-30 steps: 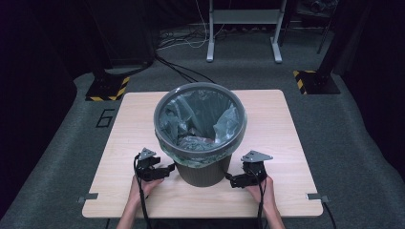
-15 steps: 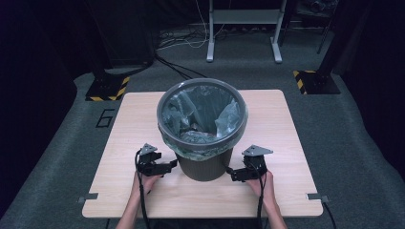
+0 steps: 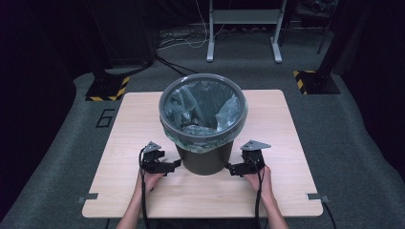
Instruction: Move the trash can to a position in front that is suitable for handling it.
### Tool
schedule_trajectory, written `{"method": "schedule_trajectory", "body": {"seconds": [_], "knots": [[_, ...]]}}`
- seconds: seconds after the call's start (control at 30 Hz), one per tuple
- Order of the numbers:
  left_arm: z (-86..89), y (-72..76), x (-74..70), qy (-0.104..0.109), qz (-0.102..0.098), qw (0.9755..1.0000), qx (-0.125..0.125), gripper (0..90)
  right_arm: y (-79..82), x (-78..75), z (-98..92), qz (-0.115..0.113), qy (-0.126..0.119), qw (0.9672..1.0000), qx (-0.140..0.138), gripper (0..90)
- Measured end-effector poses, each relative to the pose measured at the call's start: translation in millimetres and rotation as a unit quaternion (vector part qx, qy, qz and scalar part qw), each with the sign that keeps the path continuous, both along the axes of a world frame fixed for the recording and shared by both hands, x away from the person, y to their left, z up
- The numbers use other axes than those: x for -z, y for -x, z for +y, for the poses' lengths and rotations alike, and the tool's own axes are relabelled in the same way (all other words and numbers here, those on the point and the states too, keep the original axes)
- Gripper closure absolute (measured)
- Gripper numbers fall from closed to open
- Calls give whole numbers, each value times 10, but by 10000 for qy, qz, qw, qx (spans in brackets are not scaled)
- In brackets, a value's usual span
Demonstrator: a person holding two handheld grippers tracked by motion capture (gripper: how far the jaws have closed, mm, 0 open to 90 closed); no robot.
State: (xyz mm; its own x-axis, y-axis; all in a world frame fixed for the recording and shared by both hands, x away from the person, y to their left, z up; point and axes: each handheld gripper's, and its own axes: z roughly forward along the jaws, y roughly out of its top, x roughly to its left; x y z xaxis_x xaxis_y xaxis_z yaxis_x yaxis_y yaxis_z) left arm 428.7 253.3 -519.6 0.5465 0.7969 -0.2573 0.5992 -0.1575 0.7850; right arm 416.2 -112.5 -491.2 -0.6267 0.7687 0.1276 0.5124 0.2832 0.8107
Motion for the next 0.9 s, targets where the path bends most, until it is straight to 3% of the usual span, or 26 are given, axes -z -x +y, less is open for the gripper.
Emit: {"method": "schedule_trajectory", "body": {"seconds": [0.2,0.33,0.4,0.63,0.9], "knots": [[1,-37,44,112,-46,9999,62,21,-66,15,-17,-31,3,10000,8,0],[-31,-59,74,-44,-99,9998,172,0,-96,41,-29,-22,-81,10000,1,0],[-47,-60,70,-8,-180,9997,152,0,-117,66,-36,-103,-130,9999,17,0],[-68,-74,70,56,-193,9997,154,1,-163,105,-22,-167,-229,9996,69,0],[-69,-131,77,161,-80,9998,121,0,-210,129,-8,-223,-258,9993,170,0]]}}
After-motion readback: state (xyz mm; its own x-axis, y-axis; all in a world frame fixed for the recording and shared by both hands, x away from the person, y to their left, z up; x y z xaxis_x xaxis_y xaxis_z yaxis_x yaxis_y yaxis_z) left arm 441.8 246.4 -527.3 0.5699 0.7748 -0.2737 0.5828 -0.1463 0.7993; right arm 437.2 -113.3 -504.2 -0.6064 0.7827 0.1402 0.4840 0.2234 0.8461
